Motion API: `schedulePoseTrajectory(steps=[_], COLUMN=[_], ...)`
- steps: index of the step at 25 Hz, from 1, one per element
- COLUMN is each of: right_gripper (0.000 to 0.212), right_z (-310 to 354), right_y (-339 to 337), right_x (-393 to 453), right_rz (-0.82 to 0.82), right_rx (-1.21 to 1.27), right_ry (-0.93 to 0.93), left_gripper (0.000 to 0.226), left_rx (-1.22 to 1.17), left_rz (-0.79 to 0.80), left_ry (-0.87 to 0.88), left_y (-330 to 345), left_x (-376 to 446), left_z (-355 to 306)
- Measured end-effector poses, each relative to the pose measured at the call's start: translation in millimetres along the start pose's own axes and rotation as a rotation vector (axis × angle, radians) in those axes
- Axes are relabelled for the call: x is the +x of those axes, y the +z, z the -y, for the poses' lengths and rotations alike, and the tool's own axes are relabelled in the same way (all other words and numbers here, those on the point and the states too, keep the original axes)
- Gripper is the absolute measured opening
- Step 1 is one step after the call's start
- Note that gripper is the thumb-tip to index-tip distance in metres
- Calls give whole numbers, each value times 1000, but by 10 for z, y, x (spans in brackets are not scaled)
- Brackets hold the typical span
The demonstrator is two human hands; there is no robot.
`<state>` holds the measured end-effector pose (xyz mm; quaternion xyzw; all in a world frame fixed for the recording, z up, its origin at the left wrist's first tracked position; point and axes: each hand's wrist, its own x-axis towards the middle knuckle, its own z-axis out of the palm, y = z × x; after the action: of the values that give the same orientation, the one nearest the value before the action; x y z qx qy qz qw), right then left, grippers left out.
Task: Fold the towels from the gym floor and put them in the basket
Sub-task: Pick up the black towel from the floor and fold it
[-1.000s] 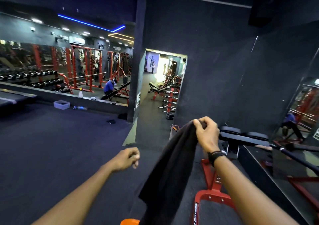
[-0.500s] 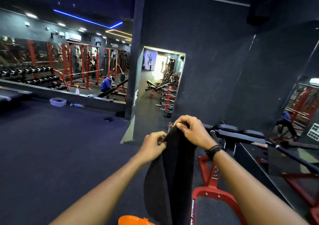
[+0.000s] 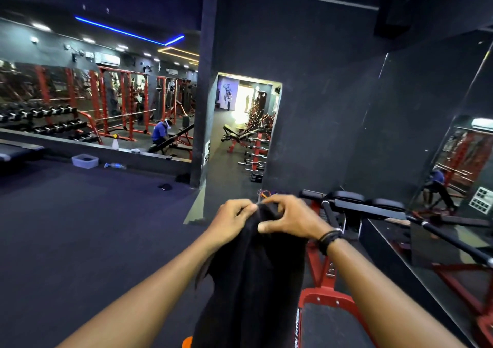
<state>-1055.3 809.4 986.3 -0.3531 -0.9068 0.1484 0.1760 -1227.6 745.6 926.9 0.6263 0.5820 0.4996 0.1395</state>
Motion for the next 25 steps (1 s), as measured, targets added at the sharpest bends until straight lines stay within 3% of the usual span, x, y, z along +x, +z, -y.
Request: schedulePoseTrajectory(steps=[2, 5, 8, 10, 11, 13, 16, 19, 22, 25], right_gripper=[23, 36, 30, 27, 24, 19, 25, 25, 25, 25], right_z=[9, -70, -100, -122, -155, -193, -74, 70, 178, 200], right_y=[72, 47, 2, 10, 25, 56, 199, 403, 486, 537], right_x=[24, 90, 139, 164, 184, 230, 266, 275, 218, 201], right_rz=[68, -86, -251, -354, -408, -476, -285, -96, 25, 5], right_rx=[-63, 8, 57, 92, 128, 292, 708, 669, 649, 686], right_ry=[-42, 9, 116, 229, 278, 379, 490, 429, 394, 448], left_gripper=[26, 13, 29, 38, 38, 36, 16, 16, 23, 12], left_rx=[-31, -38, 253, 407, 396, 138, -321, -542, -603, -534], left_rz=[42, 98, 178, 142, 111, 19, -103, -138, -240, -135], left_ry=[41, 12, -123, -252, -319, -440, -592, -668, -723, -604], left_y=[-48, -221, -385, -469, -506, -528, -400, -190, -93, -1], left_x=[19, -61, -236, -337, -364, -378, -349, -285, -223, -263], left_z=[-84, 31, 320, 499, 540, 503, 217, 42, -32, -126])
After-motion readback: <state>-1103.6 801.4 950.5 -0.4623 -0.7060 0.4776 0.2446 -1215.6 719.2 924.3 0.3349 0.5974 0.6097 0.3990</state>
